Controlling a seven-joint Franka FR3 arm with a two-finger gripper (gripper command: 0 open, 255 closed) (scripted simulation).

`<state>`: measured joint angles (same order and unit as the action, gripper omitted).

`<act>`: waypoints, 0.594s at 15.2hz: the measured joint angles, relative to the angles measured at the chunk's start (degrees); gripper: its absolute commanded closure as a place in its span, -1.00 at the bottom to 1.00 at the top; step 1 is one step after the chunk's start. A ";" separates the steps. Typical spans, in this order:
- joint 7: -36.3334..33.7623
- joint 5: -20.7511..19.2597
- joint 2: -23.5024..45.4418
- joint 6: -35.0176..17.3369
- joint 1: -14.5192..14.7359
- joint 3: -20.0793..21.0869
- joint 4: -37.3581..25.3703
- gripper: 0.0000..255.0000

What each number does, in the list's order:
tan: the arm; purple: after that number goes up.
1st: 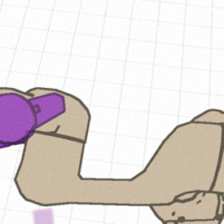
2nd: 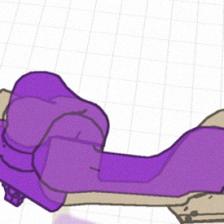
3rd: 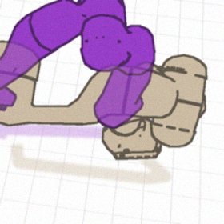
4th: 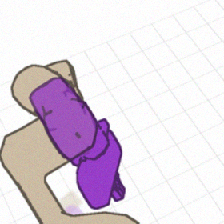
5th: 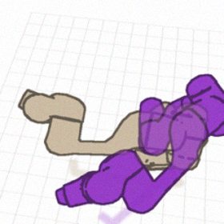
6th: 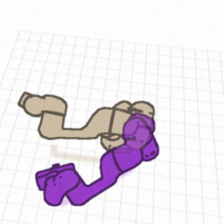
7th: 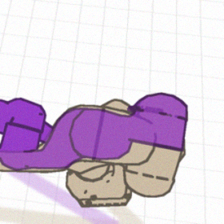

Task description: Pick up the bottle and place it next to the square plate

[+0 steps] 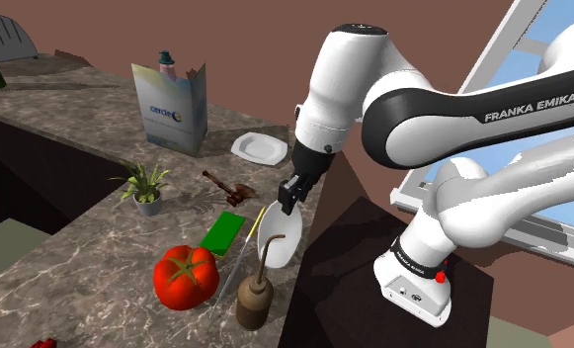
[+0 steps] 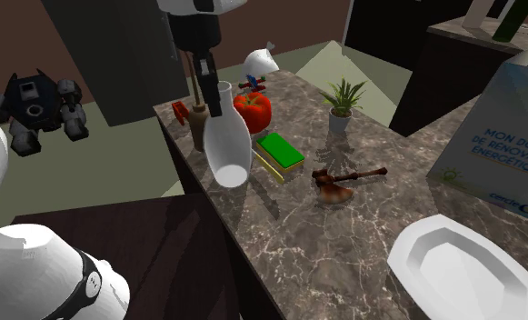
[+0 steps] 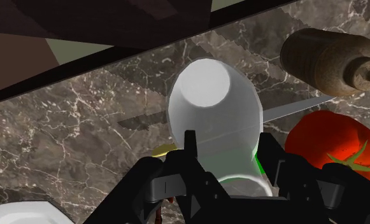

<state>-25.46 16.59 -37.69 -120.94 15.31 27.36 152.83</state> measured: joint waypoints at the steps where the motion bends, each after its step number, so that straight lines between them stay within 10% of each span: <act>1: 0.00 0.00 -0.01 0.01 0.00 -0.01 0.00 1.00; 9: 0.13 -1.04 -2.00 6.10 -0.23 -1.64 -4.06 1.00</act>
<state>-25.34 15.55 -39.68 -114.85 15.09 25.72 148.77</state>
